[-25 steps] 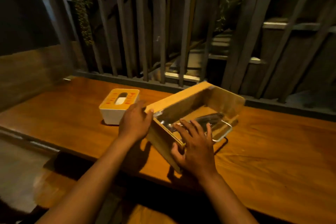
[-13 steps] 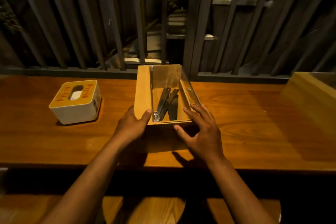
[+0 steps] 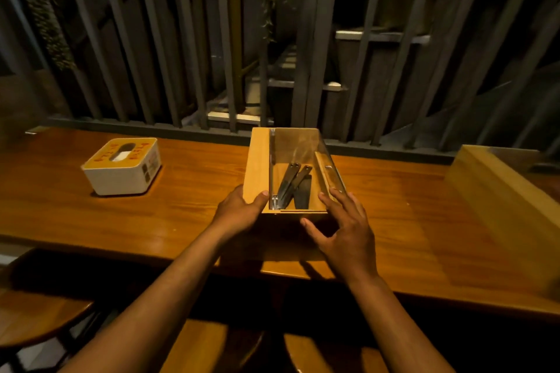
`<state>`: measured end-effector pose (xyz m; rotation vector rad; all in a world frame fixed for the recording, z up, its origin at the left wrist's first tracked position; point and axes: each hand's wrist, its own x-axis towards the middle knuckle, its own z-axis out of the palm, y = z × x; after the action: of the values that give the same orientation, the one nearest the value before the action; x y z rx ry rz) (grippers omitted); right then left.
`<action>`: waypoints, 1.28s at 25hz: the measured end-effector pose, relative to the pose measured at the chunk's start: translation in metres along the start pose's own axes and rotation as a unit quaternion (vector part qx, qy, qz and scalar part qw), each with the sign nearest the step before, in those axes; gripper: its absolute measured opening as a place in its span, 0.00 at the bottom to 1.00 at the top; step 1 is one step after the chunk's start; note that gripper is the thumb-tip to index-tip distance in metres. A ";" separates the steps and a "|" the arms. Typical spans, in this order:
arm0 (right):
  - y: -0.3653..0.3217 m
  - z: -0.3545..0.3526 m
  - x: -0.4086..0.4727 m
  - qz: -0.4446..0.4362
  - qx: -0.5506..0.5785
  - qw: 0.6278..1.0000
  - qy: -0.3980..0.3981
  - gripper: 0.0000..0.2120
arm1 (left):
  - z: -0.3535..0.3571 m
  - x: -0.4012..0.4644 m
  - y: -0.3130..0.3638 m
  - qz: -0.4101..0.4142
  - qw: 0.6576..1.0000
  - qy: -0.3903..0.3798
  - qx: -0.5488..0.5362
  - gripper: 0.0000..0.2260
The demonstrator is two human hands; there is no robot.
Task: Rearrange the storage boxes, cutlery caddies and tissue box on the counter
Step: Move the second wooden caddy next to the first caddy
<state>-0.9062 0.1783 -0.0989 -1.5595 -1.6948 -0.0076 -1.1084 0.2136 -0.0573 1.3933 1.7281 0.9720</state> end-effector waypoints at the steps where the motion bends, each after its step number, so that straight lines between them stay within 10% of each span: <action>1: 0.011 -0.011 -0.003 0.002 0.002 1.000 0.001 0.30 | 0.013 -0.007 0.007 0.002 1.000 -0.001 -0.003 0.27; 32: 0.230 -0.188 -0.020 0.059 -0.068 0.995 0.032 0.31 | 0.263 -0.071 0.130 0.055 0.996 -0.062 0.028 0.29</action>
<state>-0.6143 0.1206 -0.0993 -1.7410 -1.5779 -0.1138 -0.8076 0.1945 -0.0623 1.5655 1.6114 0.8817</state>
